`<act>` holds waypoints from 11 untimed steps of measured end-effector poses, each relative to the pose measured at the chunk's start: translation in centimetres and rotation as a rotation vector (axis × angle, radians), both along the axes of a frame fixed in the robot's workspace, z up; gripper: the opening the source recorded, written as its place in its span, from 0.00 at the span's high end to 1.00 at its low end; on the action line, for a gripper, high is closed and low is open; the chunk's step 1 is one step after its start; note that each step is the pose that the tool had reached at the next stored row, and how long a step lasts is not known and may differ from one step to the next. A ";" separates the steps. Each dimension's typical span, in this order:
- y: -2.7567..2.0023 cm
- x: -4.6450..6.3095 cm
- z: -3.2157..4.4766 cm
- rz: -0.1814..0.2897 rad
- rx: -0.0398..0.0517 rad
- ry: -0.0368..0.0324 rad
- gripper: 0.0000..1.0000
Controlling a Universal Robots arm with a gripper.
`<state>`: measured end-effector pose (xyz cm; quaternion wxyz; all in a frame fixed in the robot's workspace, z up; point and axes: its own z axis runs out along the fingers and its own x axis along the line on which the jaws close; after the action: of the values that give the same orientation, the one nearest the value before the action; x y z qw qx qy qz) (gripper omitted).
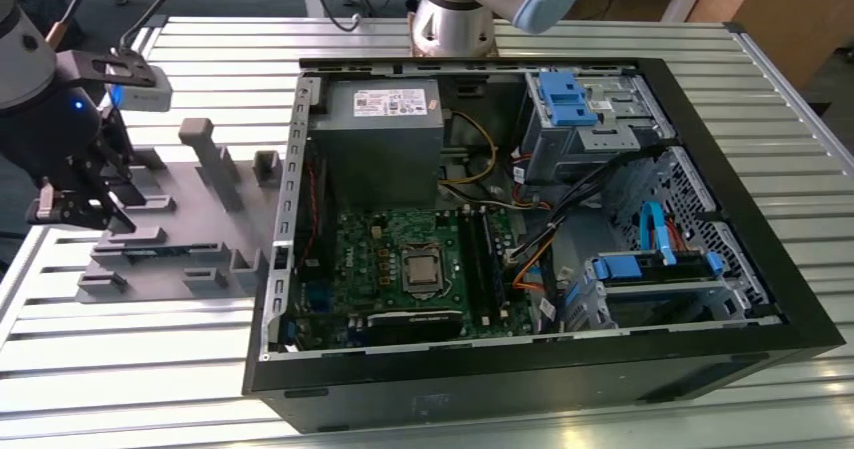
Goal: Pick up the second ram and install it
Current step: 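Pick up the second ram and move it above second insertion slot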
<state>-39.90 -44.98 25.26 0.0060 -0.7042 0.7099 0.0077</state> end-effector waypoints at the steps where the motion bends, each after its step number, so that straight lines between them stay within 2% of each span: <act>1: 0.00 0.0 -0.10 0.000 0.0000 0.0000 0.58; 6: -0.01 0.0 -0.42 0.001 -0.0029 -0.0012 0.58; 11: -0.01 0.0 -0.77 0.001 -0.0081 -0.0083 0.58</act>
<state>-39.89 -44.99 24.49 0.0061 -0.7045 0.7097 0.0019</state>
